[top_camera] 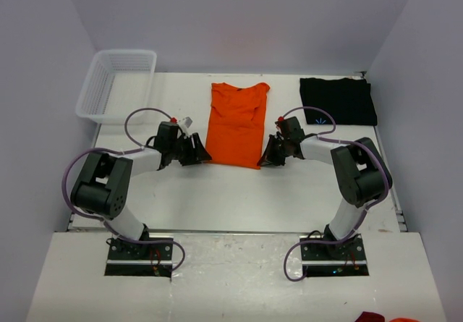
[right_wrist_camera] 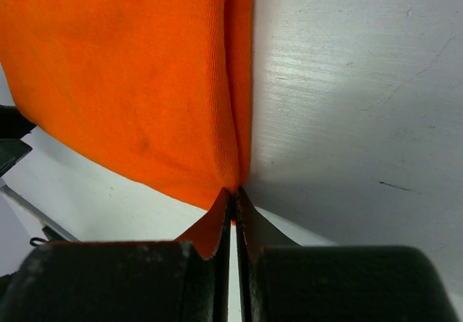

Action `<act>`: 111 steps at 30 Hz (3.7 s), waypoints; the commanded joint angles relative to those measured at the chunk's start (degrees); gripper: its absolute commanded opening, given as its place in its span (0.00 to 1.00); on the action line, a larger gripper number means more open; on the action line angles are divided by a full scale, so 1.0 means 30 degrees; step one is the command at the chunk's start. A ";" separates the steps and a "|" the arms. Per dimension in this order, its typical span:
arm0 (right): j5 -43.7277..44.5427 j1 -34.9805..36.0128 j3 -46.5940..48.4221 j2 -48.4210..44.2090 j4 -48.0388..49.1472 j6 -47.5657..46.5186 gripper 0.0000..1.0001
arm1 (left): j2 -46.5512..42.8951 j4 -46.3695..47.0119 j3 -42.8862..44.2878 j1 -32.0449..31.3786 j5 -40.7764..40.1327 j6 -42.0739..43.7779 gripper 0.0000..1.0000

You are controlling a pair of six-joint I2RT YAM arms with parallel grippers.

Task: Fold and stack the t-shirts
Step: Grab one side of the 2/3 rectangular tshirt with both arms

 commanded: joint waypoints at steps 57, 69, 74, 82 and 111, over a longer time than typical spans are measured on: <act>0.0933 0.0752 -0.1911 -0.0110 0.0648 0.0058 0.25 | 0.0967 0.1580 -0.1185 0.0108 0.0056 0.0677 0.40; 0.1519 0.0869 -0.2204 -0.0461 0.0297 0.0264 0.11 | 0.0996 0.1464 -0.1273 0.0108 0.0115 0.0824 0.06; 0.2016 0.0841 -0.2117 -0.0754 -0.0230 0.0118 0.06 | 0.0878 0.1375 -0.1419 0.0108 -0.0062 0.0970 0.00; 0.2660 0.1104 -0.1794 -0.0784 -0.1138 -0.0438 0.00 | 0.0851 0.1698 -0.1770 0.0108 0.0232 0.0707 0.00; 0.7582 0.7928 -0.5455 -0.8833 -0.3861 0.2724 0.00 | -1.2707 -0.3865 -0.7541 -0.2938 -0.0706 -0.2543 0.00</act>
